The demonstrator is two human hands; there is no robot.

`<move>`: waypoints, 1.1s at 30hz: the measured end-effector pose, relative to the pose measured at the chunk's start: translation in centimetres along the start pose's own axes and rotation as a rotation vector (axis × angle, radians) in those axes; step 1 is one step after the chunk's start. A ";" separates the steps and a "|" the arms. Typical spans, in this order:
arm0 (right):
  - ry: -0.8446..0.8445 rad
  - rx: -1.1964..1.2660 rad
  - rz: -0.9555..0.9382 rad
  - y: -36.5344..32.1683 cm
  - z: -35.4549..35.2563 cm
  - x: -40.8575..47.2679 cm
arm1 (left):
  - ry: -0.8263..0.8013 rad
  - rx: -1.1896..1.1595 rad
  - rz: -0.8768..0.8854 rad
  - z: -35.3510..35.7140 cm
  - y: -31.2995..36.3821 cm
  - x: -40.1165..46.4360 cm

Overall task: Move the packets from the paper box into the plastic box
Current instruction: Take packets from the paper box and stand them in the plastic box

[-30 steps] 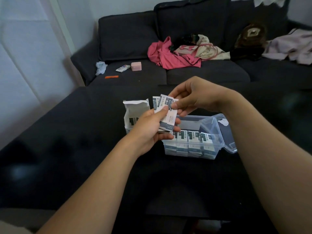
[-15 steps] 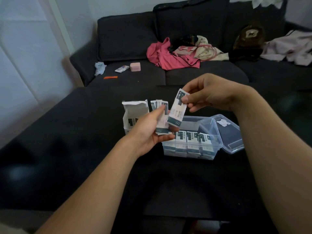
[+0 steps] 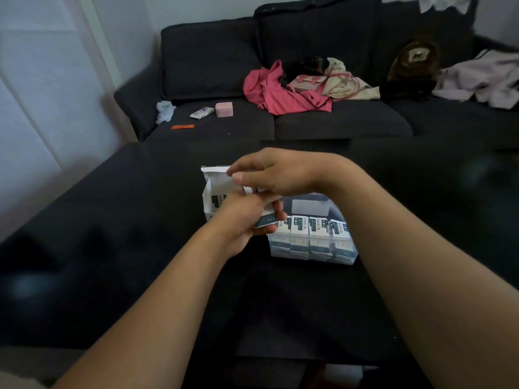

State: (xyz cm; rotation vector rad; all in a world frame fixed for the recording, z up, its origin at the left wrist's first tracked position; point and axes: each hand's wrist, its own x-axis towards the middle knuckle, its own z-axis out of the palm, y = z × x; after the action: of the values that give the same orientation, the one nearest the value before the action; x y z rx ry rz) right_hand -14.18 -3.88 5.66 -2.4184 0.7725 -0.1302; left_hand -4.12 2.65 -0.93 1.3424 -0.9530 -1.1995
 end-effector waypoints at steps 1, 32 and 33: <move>0.012 -0.042 -0.005 0.0 0.1 0.1 | 0.007 0.007 -0.009 0.0 -0.1 0.0; 0.197 0.461 0.073 5.2 -0.8 -0.8 | 0.005 -0.049 -0.024 0.6 -0.5 1.2; 0.190 0.467 0.081 5.4 -0.8 -0.8 | 0.004 -0.009 -0.022 0.7 -0.5 1.1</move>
State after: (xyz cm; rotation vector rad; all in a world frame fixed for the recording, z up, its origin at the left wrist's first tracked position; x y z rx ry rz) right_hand -17.76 -7.35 3.35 -1.9475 0.8183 -0.4609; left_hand -4.62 1.56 -1.54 1.3504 -0.9309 -1.2156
